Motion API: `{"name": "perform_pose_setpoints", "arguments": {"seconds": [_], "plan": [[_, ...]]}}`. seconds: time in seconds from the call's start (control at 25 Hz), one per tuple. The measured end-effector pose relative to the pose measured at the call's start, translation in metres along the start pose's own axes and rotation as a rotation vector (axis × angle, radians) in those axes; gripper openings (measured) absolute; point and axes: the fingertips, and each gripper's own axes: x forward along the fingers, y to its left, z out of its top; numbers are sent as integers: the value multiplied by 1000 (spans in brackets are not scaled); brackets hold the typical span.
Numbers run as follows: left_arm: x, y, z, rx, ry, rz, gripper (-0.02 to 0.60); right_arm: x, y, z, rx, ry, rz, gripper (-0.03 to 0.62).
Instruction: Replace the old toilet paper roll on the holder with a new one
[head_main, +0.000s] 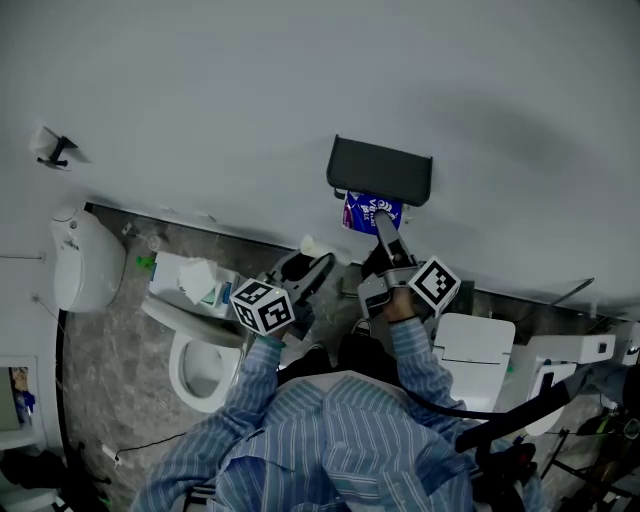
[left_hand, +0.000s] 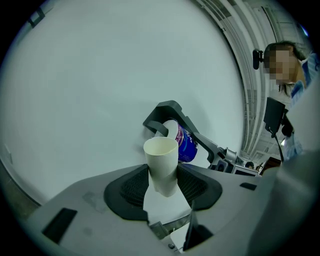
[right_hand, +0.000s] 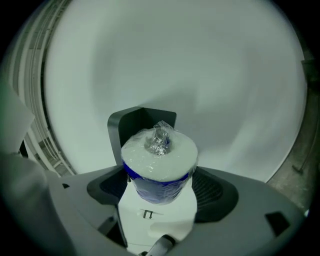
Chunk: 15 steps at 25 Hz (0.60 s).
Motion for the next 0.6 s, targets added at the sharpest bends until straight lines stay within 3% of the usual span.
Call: {"name": "perform_pose_setpoints", "arguments": {"seconds": [0.4,0.6], "plan": [[-6,-1,0,-2,-6,12,181,7,1,-2,-17,132,25,408],[-3,-3,-2,-2,2,-4,181,15,-5,6,34,183,66,407]]}}
